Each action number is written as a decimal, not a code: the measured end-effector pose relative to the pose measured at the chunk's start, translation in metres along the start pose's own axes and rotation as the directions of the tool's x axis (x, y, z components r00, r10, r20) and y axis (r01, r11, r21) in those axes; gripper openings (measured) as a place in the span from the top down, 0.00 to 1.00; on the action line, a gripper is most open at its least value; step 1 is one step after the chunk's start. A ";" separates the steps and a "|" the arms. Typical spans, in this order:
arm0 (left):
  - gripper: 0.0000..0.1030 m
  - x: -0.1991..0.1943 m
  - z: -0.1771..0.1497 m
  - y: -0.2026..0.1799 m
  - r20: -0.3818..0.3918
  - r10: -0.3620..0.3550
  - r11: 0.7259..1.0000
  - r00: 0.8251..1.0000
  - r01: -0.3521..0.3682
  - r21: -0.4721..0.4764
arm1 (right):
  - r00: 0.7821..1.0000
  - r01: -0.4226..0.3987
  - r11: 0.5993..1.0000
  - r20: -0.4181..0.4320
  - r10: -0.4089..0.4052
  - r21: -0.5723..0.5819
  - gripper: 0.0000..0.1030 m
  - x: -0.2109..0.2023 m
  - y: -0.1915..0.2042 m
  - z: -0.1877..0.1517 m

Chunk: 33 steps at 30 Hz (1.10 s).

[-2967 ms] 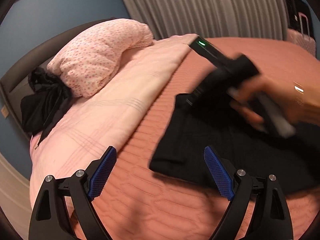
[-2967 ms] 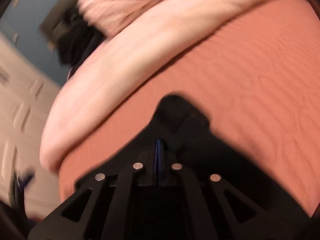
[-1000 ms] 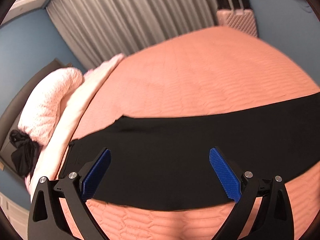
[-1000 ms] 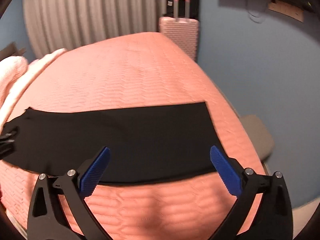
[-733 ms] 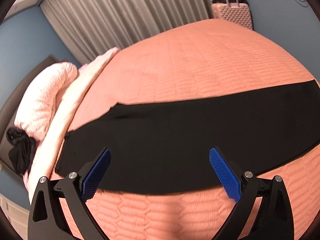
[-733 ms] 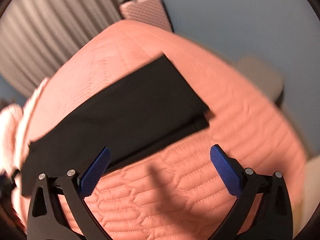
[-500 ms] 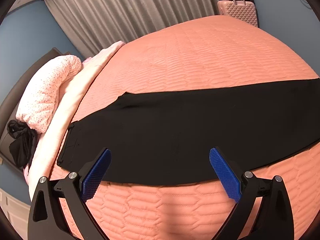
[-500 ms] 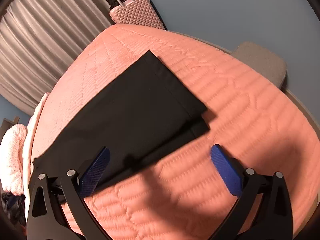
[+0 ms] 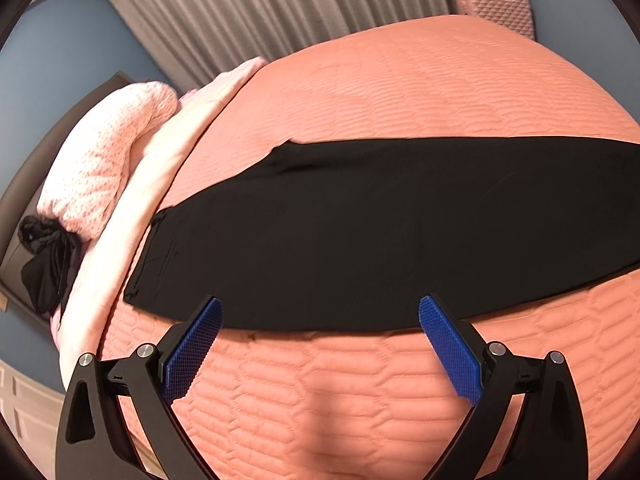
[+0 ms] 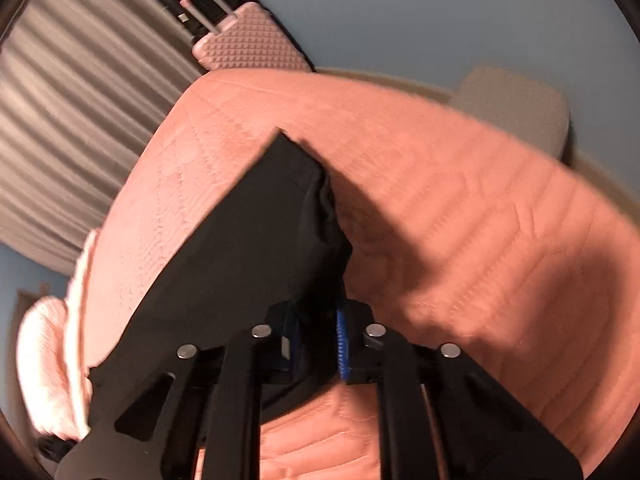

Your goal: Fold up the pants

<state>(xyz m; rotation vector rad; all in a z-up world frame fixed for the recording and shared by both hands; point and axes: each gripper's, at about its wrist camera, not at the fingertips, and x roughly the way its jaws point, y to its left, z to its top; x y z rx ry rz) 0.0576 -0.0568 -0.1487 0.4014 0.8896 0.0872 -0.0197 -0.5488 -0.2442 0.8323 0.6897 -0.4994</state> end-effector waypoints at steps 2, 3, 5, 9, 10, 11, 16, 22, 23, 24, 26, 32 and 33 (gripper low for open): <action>0.05 0.006 -0.004 0.013 -0.015 0.003 1.000 1.000 -0.003 -0.024 | 0.999 -0.026 0.997 0.018 0.028 -0.075 0.89 -0.014 0.038 -0.001; 0.05 0.008 -0.006 0.020 -0.020 0.004 0.999 1.000 -0.005 -0.038 | 0.999 -0.046 0.992 0.021 0.049 -0.115 0.89 -0.018 0.060 -0.001; 0.05 0.013 -0.010 0.034 -0.030 0.006 0.998 1.000 -0.008 -0.062 | 0.995 -0.097 0.973 0.012 0.101 -0.211 0.89 -0.026 0.112 -0.009; 0.05 0.021 -0.021 0.066 -0.043 0.014 0.993 0.999 -0.019 -0.120 | 0.978 -0.209 0.899 -0.060 0.201 -0.384 0.89 -0.029 0.216 -0.049; 0.05 0.022 -0.024 0.072 -0.046 0.016 0.991 0.999 -0.021 -0.129 | 0.970 -0.242 0.871 -0.097 0.222 -0.428 0.89 -0.024 0.247 -0.068; 0.05 0.025 -0.028 0.081 -0.051 0.019 0.990 0.999 -0.026 -0.142 | 0.965 -0.262 0.854 -0.119 0.233 -0.449 0.89 -0.020 0.265 -0.081; 0.05 0.035 -0.046 0.119 -0.074 0.047 0.982 0.996 -0.060 -0.181 | 0.935 -0.346 0.766 -0.269 0.232 -0.541 0.89 0.022 0.353 -0.166; 0.05 0.056 -0.066 0.164 -0.117 0.083 0.971 0.990 -0.107 -0.216 | 0.908 -0.358 0.721 -0.402 0.121 -0.593 0.89 0.094 0.404 -0.265; 0.05 0.059 -0.068 0.170 -0.125 0.083 0.969 0.989 -0.109 -0.222 | 0.905 -0.361 0.723 -0.410 0.117 -0.589 0.89 0.099 0.406 -0.271; 0.05 0.063 -0.071 0.177 -0.134 0.079 0.967 0.988 -0.109 -0.231 | 0.904 -0.362 0.724 -0.410 0.121 -0.586 0.89 0.099 0.408 -0.276; 0.05 0.069 -0.074 0.187 -0.139 0.079 0.964 0.987 -0.111 -0.241 | 0.908 -0.360 0.711 -0.401 0.119 -0.604 0.89 0.096 0.418 -0.281; 0.05 0.091 -0.076 0.213 -0.151 0.075 0.953 0.986 -0.115 -0.282 | 0.899 -0.377 0.587 -0.436 0.046 -0.717 0.80 0.099 0.452 -0.320; 0.05 0.096 -0.075 0.220 -0.152 0.051 0.947 0.987 -0.097 -0.308 | 0.911 -0.360 0.553 -0.411 0.036 -0.751 0.75 0.095 0.455 -0.326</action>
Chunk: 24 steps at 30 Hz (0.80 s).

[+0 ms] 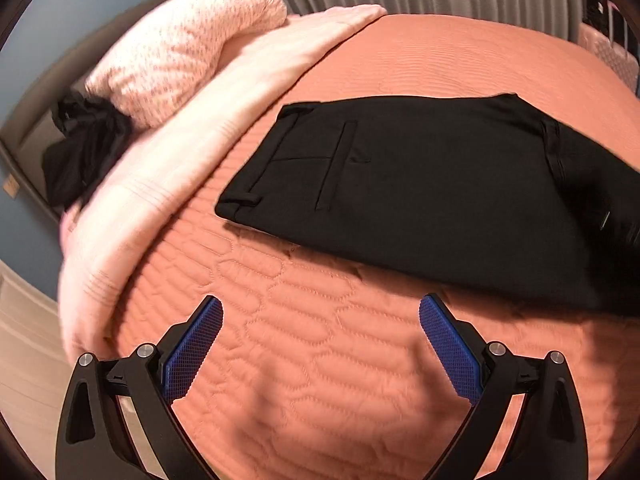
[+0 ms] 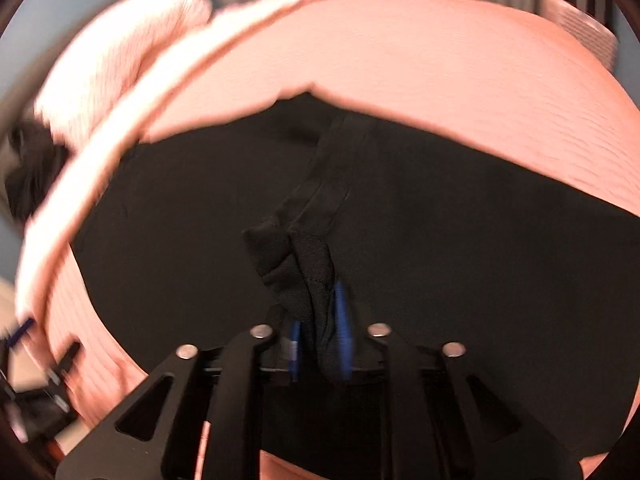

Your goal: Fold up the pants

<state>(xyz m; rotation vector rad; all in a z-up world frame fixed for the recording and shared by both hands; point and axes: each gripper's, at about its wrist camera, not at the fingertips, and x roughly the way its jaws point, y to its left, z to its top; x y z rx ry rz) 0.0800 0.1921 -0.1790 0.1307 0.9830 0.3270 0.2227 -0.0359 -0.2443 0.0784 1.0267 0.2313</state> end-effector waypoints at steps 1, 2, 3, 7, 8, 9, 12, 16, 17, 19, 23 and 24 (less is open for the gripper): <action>0.05 0.004 0.003 0.007 -0.003 -0.019 0.999 1.000 0.019 -0.027 | 1.000 0.020 0.999 0.009 -0.020 -0.044 0.61 -0.007 0.010 -0.001; 0.05 0.007 0.007 0.013 -0.006 -0.035 0.998 0.999 0.035 -0.052 | 1.000 0.017 0.998 0.013 -0.017 -0.063 0.49 -0.013 0.016 -0.001; 0.05 0.011 0.010 0.023 -0.001 -0.053 0.995 0.999 0.053 -0.085 | 0.999 0.009 0.996 0.043 -0.006 -0.087 0.32 -0.027 0.024 -0.004; 0.05 0.044 0.030 0.064 -0.003 -0.118 0.966 0.993 0.114 -0.232 | 0.985 0.094 0.974 0.158 -0.061 -0.207 0.22 -0.078 0.044 -0.023; 0.05 0.056 0.035 0.074 -0.011 -0.138 0.954 0.990 0.130 -0.271 | 0.982 0.103 0.971 0.176 -0.065 -0.216 0.18 -0.093 0.043 -0.032; 0.06 0.067 0.039 0.083 -0.013 -0.171 0.938 0.985 0.159 -0.307 | 0.981 0.102 0.972 0.184 -0.063 -0.211 0.14 -0.105 0.040 -0.040; 0.06 0.097 0.053 0.099 -0.004 -0.310 0.876 0.951 0.284 -0.389 | 0.982 0.091 0.981 0.180 -0.060 -0.171 0.13 -0.137 0.025 -0.064; 0.07 0.136 0.058 0.102 0.000 -0.409 0.786 0.912 0.352 -0.508 | 0.981 0.128 0.987 0.162 -0.111 -0.097 0.13 -0.164 -0.001 -0.089; 0.07 0.135 0.061 0.100 0.024 -0.391 0.788 0.920 0.348 -0.507 | 0.981 0.129 0.988 0.157 -0.116 -0.079 0.13 -0.167 -0.005 -0.091; 0.07 0.136 0.071 0.093 0.040 -0.381 0.789 0.924 0.348 -0.506 | 0.981 0.133 0.991 0.145 -0.129 -0.020 0.13 -0.177 -0.021 -0.100; 0.45 0.133 0.084 0.091 0.053 -0.357 0.791 0.933 0.332 -0.513 | 0.978 0.157 0.987 0.134 -0.161 0.041 0.13 -0.188 -0.043 -0.113; 0.74 0.130 0.088 0.094 0.053 -0.347 0.799 0.936 0.325 -0.506 | 0.976 0.163 0.985 0.138 -0.169 0.054 0.13 -0.192 -0.049 -0.116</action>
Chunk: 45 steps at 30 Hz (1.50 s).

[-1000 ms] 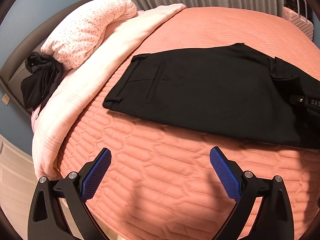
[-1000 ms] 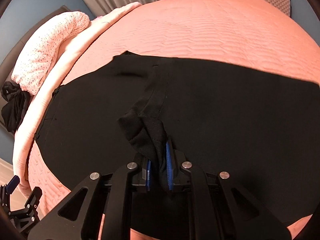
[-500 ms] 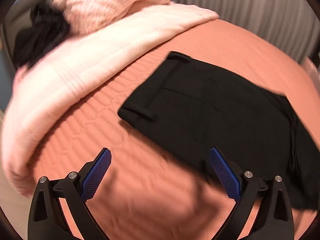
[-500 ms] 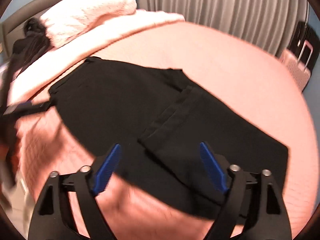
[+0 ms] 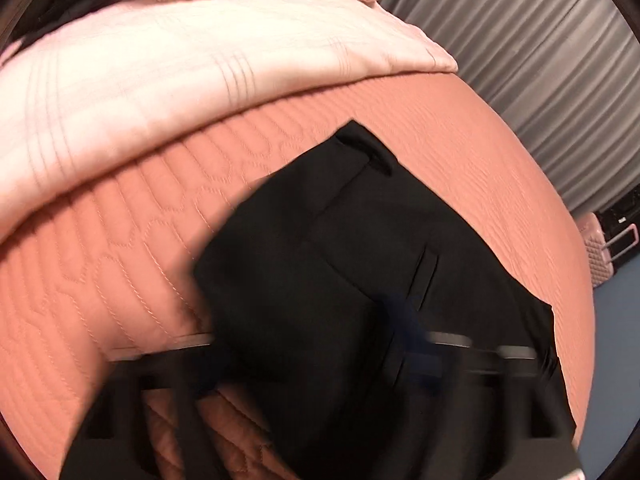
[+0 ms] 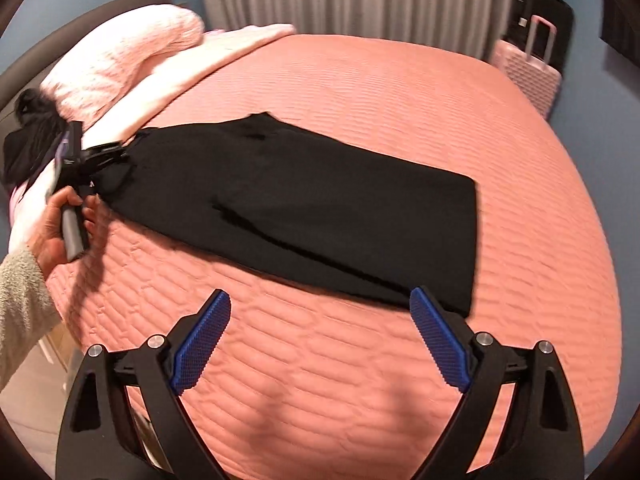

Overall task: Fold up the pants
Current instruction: 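Grasp the folded trousers with the left tool and lay them flat, then release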

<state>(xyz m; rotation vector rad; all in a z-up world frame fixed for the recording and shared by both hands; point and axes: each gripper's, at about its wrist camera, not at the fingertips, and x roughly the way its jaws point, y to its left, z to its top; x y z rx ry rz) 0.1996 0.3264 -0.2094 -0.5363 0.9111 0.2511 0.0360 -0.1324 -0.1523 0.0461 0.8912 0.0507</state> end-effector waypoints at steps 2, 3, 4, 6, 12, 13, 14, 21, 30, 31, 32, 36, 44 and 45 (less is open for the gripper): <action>0.78 -0.030 0.000 -0.025 0.087 -0.029 0.996 0.996 0.022 0.083 | 1.000 0.011 1.000 0.013 -0.011 0.028 0.13 -0.007 -0.015 -0.004; 0.82 -0.042 -0.001 -0.039 0.123 -0.026 0.990 0.992 0.009 0.139 | 1.000 0.017 0.999 0.022 -0.018 0.044 0.13 -0.010 -0.022 -0.006; 0.85 -0.062 -0.005 -0.067 0.166 -0.038 0.974 0.985 -0.001 0.226 | 0.999 0.021 0.998 0.029 -0.022 0.057 0.13 -0.013 -0.027 -0.006; 0.88 -0.089 -0.018 -0.112 0.188 -0.091 0.947 0.978 0.027 0.321 | 0.999 0.021 0.995 0.043 -0.025 0.093 0.13 -0.019 -0.042 -0.009; 0.88 -0.152 -0.101 -0.251 0.173 -0.275 0.815 0.946 0.133 0.564 | 0.995 0.022 0.981 0.086 -0.039 0.191 0.13 -0.042 -0.089 -0.023; 0.88 -0.156 -0.125 -0.277 0.142 -0.298 0.784 0.944 0.158 0.600 | 0.995 0.022 0.978 0.088 -0.041 0.205 0.13 -0.045 -0.097 -0.027; 0.88 -0.156 -0.142 -0.292 0.120 -0.309 0.765 0.944 0.172 0.620 | 0.995 0.023 0.974 0.089 -0.044 0.224 0.13 -0.050 -0.107 -0.033; 0.85 -0.073 -0.300 -0.368 -0.135 -0.125 0.683 0.983 0.184 0.707 | 0.995 0.039 0.942 0.076 -0.068 0.333 0.13 -0.066 -0.164 -0.071; 0.59 -0.094 -0.380 -0.383 -0.123 -0.130 0.508 0.984 0.173 0.844 | 0.998 -0.037 0.899 0.062 0.011 0.436 0.13 -0.049 -0.203 -0.071; 0.57 -0.101 -0.382 -0.386 -0.126 -0.147 0.499 0.981 0.183 0.847 | 0.996 -0.081 0.889 0.076 0.052 0.450 0.13 -0.043 -0.204 -0.062; 0.53 -0.112 -0.384 -0.386 -0.130 -0.177 0.486 0.976 0.202 0.850 | 0.994 -0.102 0.886 0.079 0.074 0.452 0.13 -0.038 -0.204 -0.054; 0.27 -0.159 -0.384 -0.349 -0.057 -0.237 0.440 0.970 0.160 0.884 | 0.991 -0.134 0.900 0.042 0.128 0.414 0.06 -0.003 -0.198 -0.014; 0.27 -0.164 -0.310 -0.241 0.133 -0.070 0.527 0.989 -0.077 0.847 | 0.951 -0.225 0.891 -0.110 0.289 0.394 0.07 0.100 -0.165 0.032; 0.27 -0.162 -0.299 -0.225 0.135 -0.034 0.549 0.990 -0.095 0.831 | 0.937 -0.252 0.880 -0.125 0.325 0.402 0.13 0.108 -0.159 0.033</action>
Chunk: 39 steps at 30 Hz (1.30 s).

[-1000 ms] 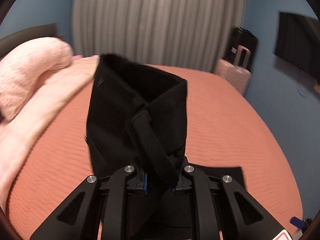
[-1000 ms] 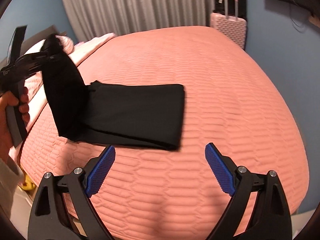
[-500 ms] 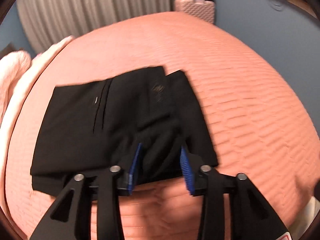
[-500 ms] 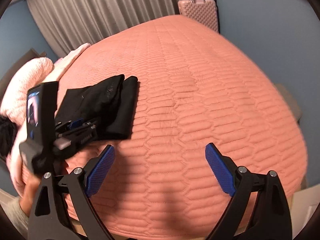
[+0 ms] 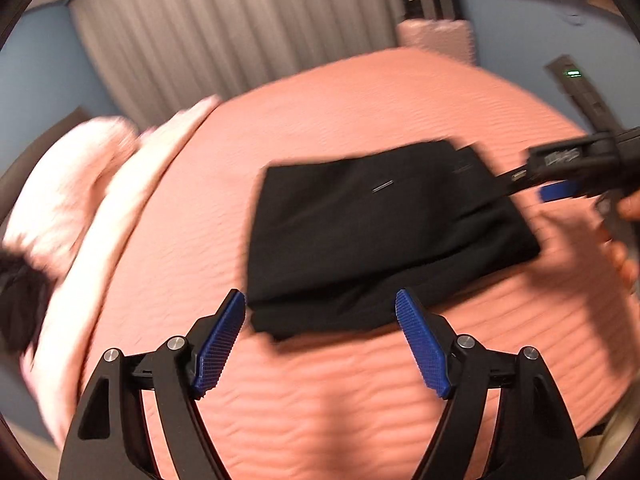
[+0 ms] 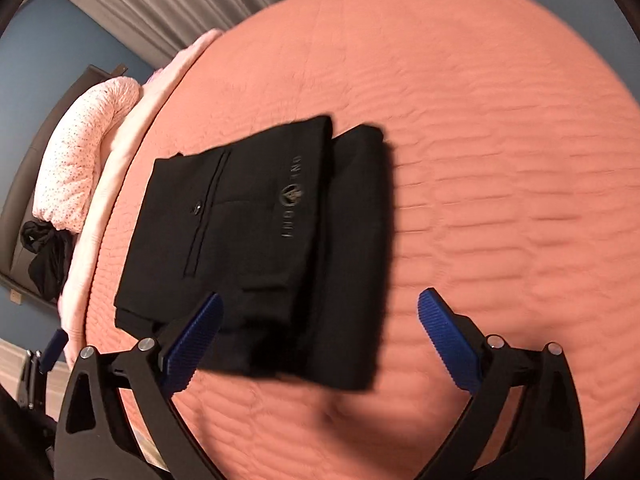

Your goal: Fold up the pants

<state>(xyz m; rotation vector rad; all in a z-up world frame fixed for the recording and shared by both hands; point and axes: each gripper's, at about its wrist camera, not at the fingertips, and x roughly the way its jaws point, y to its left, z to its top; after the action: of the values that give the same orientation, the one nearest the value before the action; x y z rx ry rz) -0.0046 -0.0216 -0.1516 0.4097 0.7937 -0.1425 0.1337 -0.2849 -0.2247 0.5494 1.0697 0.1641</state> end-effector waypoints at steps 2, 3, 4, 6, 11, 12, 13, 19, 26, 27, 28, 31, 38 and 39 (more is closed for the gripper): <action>0.27 0.007 -0.007 0.026 -0.034 0.002 0.998 0.999 -0.004 -0.060 | 0.999 0.011 1.000 -0.050 -0.010 0.010 0.16 0.016 0.006 -0.001; 0.27 0.013 -0.011 0.037 -0.051 0.001 0.996 0.999 -0.005 -0.088 | 0.997 0.047 0.999 -0.057 -0.047 0.000 0.16 0.021 0.009 -0.003; 0.27 0.015 -0.016 0.045 -0.063 0.001 0.994 0.998 -0.008 -0.109 | 0.996 0.068 0.998 -0.059 -0.069 -0.014 0.16 0.024 0.012 -0.004; 0.27 0.020 -0.020 0.057 -0.074 0.016 0.991 0.997 -0.026 -0.132 | 0.994 0.093 0.996 -0.047 -0.094 -0.016 0.17 0.025 0.018 -0.005; 0.27 0.017 -0.016 0.071 -0.071 0.022 0.987 0.997 -0.033 -0.155 | 0.997 0.075 0.995 0.021 -0.074 -0.064 0.85 -0.011 0.034 0.000; 0.27 0.017 -0.016 0.071 -0.066 0.026 0.987 0.998 -0.036 -0.155 | 0.999 0.027 0.998 0.045 -0.024 -0.057 0.88 -0.025 0.035 0.001; 0.26 0.022 -0.017 0.074 -0.062 0.031 0.987 0.998 -0.041 -0.155 | 0.998 0.019 0.998 0.060 -0.016 -0.056 0.89 -0.033 0.034 0.002; 0.23 0.033 -0.022 0.085 -0.096 0.042 0.981 0.994 -0.060 -0.186 | 1.000 0.016 0.994 -0.025 -0.019 -0.108 0.89 -0.022 0.035 -0.019; 0.21 0.033 -0.030 0.109 -0.125 0.072 0.968 0.990 -0.099 -0.229 | 0.990 0.064 0.985 0.134 -0.043 -0.163 1.00 -0.073 0.042 -0.031; 0.19 0.037 -0.032 0.112 -0.129 0.070 0.966 0.989 -0.099 -0.238 | 0.987 0.153 0.971 0.073 -0.142 -0.183 1.00 -0.051 0.026 -0.032; 0.19 0.041 -0.034 0.113 -0.142 0.066 0.965 0.988 -0.100 -0.243 | 0.978 0.197 0.969 -0.035 -0.204 -0.150 1.00 -0.022 0.001 -0.036; 0.19 0.051 -0.035 0.113 -0.181 0.064 0.966 0.981 -0.107 -0.235 | 0.985 0.175 0.985 -0.007 -0.175 -0.009 0.99 -0.032 -0.027 -0.048; 0.19 0.062 -0.037 0.116 -0.187 0.075 0.966 0.980 -0.118 -0.230 | 0.993 0.097 0.987 -0.055 -0.105 -0.124 0.93 -0.023 0.027 -0.077; 0.19 0.061 -0.036 0.113 -0.180 0.061 0.967 0.982 -0.102 -0.232 | 0.990 0.116 0.986 -0.068 -0.125 -0.116 0.93 -0.013 0.028 -0.077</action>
<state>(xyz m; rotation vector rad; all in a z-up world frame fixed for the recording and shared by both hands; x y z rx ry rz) 0.0457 0.0978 -0.1836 0.2258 0.9504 0.0678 0.0641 -0.2395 -0.2283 0.3793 1.1562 0.1380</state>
